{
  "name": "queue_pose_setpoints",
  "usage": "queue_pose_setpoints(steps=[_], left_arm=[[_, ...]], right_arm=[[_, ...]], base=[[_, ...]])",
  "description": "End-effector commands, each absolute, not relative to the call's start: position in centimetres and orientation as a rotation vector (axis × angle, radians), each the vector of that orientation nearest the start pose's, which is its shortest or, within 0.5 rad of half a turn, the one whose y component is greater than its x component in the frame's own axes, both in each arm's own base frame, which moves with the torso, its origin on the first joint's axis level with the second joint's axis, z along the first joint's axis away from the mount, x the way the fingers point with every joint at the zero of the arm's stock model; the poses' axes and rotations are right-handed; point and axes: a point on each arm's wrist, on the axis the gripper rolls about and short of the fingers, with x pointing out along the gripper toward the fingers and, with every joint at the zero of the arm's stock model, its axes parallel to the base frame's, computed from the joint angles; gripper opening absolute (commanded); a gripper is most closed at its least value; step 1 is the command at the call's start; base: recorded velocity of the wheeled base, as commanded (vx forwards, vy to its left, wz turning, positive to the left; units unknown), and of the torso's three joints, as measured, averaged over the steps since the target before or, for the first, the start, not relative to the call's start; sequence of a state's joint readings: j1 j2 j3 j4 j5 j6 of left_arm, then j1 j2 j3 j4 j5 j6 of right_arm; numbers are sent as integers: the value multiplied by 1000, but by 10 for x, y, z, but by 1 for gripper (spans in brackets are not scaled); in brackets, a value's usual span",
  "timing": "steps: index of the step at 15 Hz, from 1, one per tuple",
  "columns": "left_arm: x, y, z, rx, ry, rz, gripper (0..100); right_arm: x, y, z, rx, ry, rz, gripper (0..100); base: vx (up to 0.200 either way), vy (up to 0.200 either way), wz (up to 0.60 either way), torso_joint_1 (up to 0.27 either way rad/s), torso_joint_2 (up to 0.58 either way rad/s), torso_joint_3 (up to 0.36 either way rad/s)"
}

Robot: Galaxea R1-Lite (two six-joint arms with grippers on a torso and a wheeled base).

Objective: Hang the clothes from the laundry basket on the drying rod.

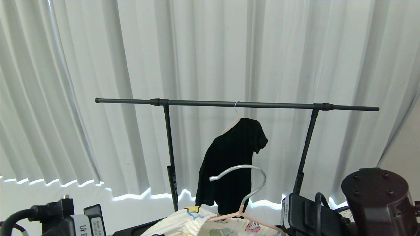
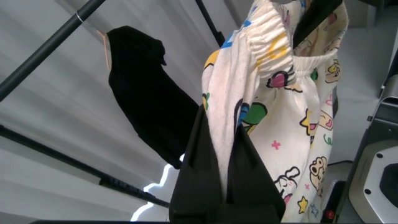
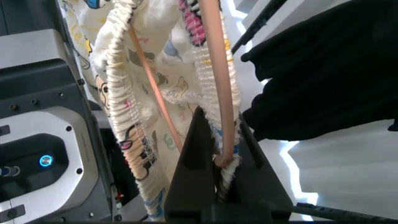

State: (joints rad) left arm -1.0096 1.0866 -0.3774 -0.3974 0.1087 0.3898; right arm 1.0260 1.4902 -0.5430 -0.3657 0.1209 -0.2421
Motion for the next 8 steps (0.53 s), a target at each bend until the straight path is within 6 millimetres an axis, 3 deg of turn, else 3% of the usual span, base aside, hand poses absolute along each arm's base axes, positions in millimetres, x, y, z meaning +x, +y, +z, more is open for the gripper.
queue_pose_setpoints(steps=[1, 7, 8], left_arm=[[76, -117, 178, 531, 96, -940, 0], [76, -117, 178, 531, 95, -935, 0], [76, -116, 177, 534, 100, -929, 100]], right_arm=[[114, 193, 146, -477, 414, 1181, 0], [115, 195, 149, -461, 377, 1176, 0], [116, 195, 151, -452, 359, 1171, 0]], base=[[0, 0, 0, 0, 0, 0], [0, 0, 0, 0, 0, 0], [0, 0, 0, 0, 0, 0]])
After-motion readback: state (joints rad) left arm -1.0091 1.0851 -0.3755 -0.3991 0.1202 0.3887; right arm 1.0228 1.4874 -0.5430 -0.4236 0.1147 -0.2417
